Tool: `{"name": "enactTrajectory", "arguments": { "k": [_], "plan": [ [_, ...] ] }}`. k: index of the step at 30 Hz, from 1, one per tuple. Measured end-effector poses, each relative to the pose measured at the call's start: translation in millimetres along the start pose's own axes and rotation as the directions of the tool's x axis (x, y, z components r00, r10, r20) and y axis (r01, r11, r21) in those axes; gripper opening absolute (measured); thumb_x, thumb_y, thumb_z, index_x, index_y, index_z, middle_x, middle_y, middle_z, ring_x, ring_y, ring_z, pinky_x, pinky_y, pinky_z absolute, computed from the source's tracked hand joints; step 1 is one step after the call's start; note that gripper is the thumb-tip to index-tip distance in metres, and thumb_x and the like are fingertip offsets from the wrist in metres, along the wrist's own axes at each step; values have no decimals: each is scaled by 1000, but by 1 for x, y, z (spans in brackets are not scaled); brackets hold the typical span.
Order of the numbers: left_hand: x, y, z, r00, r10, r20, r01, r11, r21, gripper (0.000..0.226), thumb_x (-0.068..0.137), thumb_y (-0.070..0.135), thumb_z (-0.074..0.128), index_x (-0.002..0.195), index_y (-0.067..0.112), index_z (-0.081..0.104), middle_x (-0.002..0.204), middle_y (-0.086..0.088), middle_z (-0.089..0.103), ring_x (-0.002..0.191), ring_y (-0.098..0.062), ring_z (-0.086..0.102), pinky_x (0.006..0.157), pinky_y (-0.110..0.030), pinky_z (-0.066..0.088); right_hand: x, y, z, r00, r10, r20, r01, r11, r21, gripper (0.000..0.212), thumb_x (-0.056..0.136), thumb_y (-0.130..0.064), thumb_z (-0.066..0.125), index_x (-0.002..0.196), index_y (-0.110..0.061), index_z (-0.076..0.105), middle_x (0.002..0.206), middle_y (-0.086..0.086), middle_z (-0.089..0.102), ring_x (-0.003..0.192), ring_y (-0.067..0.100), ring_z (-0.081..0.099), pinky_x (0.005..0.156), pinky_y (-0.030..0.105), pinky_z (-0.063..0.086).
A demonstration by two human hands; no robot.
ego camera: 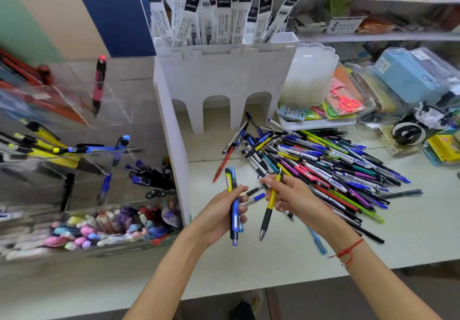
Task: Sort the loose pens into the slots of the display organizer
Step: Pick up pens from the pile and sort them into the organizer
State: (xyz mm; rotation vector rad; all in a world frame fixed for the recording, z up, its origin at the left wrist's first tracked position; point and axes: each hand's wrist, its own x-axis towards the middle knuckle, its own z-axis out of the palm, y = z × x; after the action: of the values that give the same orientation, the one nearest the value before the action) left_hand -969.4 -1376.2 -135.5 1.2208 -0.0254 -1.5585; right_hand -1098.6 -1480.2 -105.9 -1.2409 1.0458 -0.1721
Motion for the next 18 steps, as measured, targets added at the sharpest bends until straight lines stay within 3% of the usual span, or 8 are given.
{"name": "enactTrajectory", "arguments": {
  "k": [2,4,6,8,10,13,16,18],
  "plan": [
    [-12,1,-3,996,90,-6,-87,976,198,14,99,27,50,104,14,52,59,8,40,44,-4,33,44,-16,34,-10,-3,11,1000,-24,5,24,1000,-8,25,95,-26,58,112,-7,62,67,3,61,53,11,49,50,19,40],
    [-28,5,-7,982,188,2,-170,886,432,10,98,23,52,104,15,51,61,7,38,43,-4,30,43,-15,31,-21,-5,24,999,-41,5,41,998,-48,25,96,-27,57,112,-9,63,68,2,62,55,10,49,52,20,41],
    [-46,9,-13,966,257,20,-232,832,505,11,97,16,53,107,15,48,67,3,38,45,-4,31,42,-15,30,-33,-7,39,998,-60,4,60,996,-62,25,97,-27,54,112,-10,65,70,1,62,58,10,49,54,20,41],
    [-66,16,-22,968,248,31,-236,867,439,12,97,9,51,97,15,41,65,2,36,43,-4,29,39,-16,26,-45,-10,55,996,-83,11,84,996,-34,25,97,-28,53,110,-10,65,71,1,63,59,10,49,55,20,40],
    [-87,27,-35,982,185,41,-190,950,247,17,96,5,46,89,14,34,59,3,35,38,-5,26,35,-16,22,-56,-15,74,994,-106,22,106,994,-11,24,98,-27,50,109,-11,65,71,1,63,57,9,49,55,20,40],
    [-119,37,-60,973,183,142,-187,982,19,9,98,12,45,97,11,36,58,4,38,38,-5,28,34,-15,24,-67,-23,106,989,-141,32,140,990,33,23,99,-25,47,105,-12,64,69,1,63,55,9,49,52,18,40],
    [-141,41,-90,966,213,145,-222,974,45,12,99,22,44,100,11,48,59,5,44,39,-5,33,34,-15,26,-74,-34,140,985,-167,41,166,986,25,24,100,-25,45,106,-12,64,65,0,60,53,12,45,52,20,37],
    [-149,41,-112,958,260,125,-283,928,241,14,100,26,45,99,13,51,61,6,46,41,-5,34,35,-16,27,-77,-42,161,972,-235,18,236,969,-68,22,101,-24,45,108,-15,63,61,-2,57,49,8,43,51,19,35]
  ]
}}
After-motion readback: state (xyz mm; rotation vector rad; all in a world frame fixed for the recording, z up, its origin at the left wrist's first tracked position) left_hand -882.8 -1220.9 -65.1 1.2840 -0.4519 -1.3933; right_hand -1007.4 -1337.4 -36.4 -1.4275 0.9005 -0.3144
